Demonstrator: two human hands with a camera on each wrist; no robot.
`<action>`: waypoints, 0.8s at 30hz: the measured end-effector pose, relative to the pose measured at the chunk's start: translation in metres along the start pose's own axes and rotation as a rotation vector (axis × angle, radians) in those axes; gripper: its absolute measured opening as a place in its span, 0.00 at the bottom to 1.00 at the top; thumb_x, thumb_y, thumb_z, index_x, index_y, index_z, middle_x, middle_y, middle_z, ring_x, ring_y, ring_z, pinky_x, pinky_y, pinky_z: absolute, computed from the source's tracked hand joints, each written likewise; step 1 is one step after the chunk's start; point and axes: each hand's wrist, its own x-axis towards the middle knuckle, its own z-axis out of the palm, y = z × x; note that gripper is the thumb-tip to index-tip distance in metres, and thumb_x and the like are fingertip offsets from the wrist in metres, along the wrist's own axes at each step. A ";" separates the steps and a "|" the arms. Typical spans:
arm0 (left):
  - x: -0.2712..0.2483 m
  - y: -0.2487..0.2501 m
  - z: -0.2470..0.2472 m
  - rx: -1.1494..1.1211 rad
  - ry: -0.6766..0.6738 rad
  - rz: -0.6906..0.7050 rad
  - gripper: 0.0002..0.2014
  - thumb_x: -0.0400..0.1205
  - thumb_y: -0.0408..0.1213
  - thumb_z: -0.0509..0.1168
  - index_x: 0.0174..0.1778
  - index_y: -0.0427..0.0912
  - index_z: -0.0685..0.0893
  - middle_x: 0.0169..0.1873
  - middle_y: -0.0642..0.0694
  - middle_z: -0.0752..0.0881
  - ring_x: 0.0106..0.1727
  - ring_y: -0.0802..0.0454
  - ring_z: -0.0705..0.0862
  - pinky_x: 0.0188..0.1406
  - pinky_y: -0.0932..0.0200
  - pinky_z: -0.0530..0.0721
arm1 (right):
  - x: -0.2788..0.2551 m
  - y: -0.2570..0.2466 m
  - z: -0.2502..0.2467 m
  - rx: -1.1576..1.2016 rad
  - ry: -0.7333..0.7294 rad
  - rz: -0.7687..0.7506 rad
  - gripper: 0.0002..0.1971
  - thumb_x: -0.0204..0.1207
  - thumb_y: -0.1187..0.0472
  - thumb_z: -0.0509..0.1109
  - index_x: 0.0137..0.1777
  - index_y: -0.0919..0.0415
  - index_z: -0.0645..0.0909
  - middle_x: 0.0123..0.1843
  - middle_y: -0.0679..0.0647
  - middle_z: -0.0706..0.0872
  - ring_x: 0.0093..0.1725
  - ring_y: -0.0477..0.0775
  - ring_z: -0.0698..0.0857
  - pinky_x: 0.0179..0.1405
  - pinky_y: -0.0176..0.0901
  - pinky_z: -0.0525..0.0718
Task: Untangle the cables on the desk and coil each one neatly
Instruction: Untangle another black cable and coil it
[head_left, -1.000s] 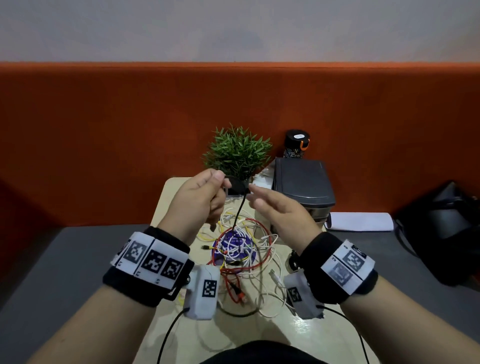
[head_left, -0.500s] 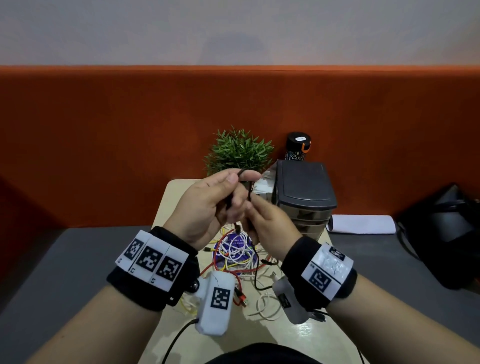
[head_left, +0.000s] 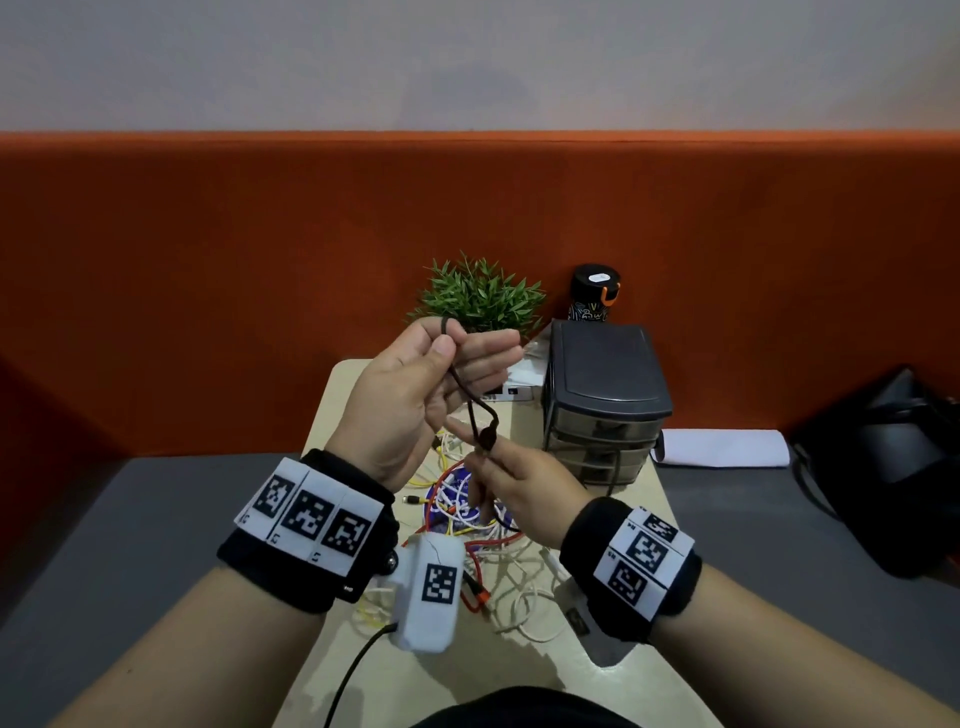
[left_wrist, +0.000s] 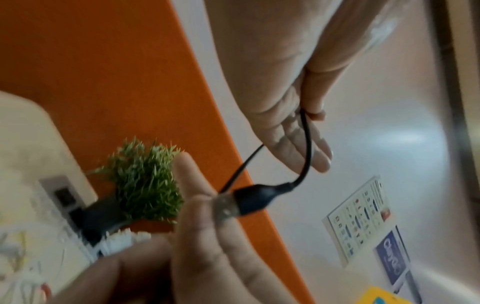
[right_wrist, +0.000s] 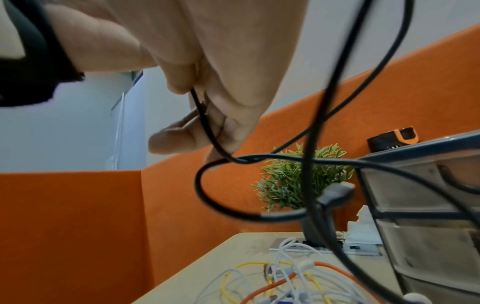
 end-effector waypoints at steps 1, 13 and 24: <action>0.001 -0.001 -0.002 0.009 0.029 0.032 0.11 0.88 0.30 0.44 0.47 0.39 0.70 0.52 0.35 0.89 0.55 0.41 0.88 0.58 0.49 0.86 | -0.001 0.001 0.001 -0.005 -0.028 -0.007 0.23 0.86 0.56 0.57 0.60 0.17 0.66 0.33 0.51 0.84 0.30 0.46 0.83 0.37 0.35 0.79; 0.005 0.008 -0.016 0.088 0.197 0.260 0.13 0.90 0.31 0.42 0.51 0.42 0.71 0.48 0.41 0.89 0.49 0.43 0.89 0.52 0.51 0.86 | -0.007 -0.002 0.005 -0.185 -0.167 0.097 0.16 0.87 0.52 0.52 0.67 0.45 0.78 0.27 0.20 0.76 0.31 0.26 0.76 0.32 0.25 0.69; 0.007 0.000 -0.020 0.049 0.171 0.217 0.12 0.88 0.24 0.43 0.46 0.44 0.65 0.57 0.37 0.86 0.63 0.41 0.84 0.65 0.47 0.81 | -0.007 0.002 0.014 -0.365 -0.161 0.123 0.16 0.87 0.49 0.52 0.63 0.50 0.79 0.54 0.48 0.86 0.54 0.51 0.81 0.49 0.43 0.76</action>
